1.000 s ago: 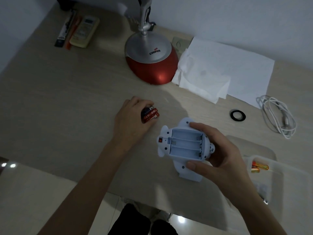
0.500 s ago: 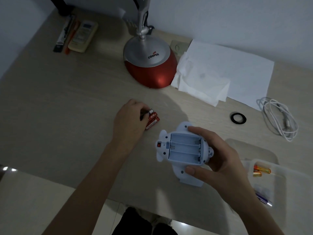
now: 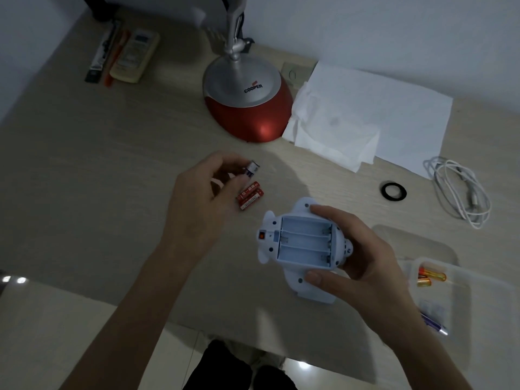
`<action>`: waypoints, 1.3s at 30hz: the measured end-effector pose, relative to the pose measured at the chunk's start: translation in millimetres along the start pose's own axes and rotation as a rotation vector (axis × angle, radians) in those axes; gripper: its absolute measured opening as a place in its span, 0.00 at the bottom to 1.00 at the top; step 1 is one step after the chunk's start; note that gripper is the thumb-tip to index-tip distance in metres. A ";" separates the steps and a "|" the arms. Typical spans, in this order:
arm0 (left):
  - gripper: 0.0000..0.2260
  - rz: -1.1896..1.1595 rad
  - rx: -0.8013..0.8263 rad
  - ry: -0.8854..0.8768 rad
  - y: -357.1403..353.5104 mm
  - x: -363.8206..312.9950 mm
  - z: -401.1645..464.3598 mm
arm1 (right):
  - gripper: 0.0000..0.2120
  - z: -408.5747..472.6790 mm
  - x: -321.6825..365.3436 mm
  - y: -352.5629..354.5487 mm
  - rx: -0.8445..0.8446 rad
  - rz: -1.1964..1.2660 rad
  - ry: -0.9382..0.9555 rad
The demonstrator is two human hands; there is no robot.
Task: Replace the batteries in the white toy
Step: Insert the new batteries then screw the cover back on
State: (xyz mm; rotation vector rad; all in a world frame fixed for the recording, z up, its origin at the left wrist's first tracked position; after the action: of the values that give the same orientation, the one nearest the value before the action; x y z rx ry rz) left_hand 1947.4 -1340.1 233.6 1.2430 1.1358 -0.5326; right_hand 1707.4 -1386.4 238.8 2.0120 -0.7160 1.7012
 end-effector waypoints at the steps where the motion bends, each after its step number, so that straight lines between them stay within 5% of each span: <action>1: 0.13 -0.034 0.030 -0.058 2.3 -11.8 -9.9 | 0.33 -0.2 0.7 -0.8 -0.001 0.005 0.002; 10: 0.13 0.018 0.198 -0.448 -1.3 -47.5 -44.4 | 0.33 -1.2 3.6 -8.5 -0.001 0.016 -0.007; 39: 0.07 0.422 0.338 -0.687 -8.8 -32.0 -38.2 | 0.33 0.5 15.7 -27.3 -0.070 0.009 -0.025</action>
State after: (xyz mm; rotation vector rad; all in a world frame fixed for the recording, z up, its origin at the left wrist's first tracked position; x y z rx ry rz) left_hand 1912.9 -1315.3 261.1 1.3828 0.2001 -0.7662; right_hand 1726.7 -1367.1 254.7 1.9887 -0.7829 1.6352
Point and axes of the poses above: each hand's wrist, its own z-axis towards the middle knuckle, its own y-axis out of the back of the hand, x = y × z, the point moved 2 cm from there along z, towards the middle knuckle, and after that the axes turned 11 degrees about x, right-handed, at the moved point
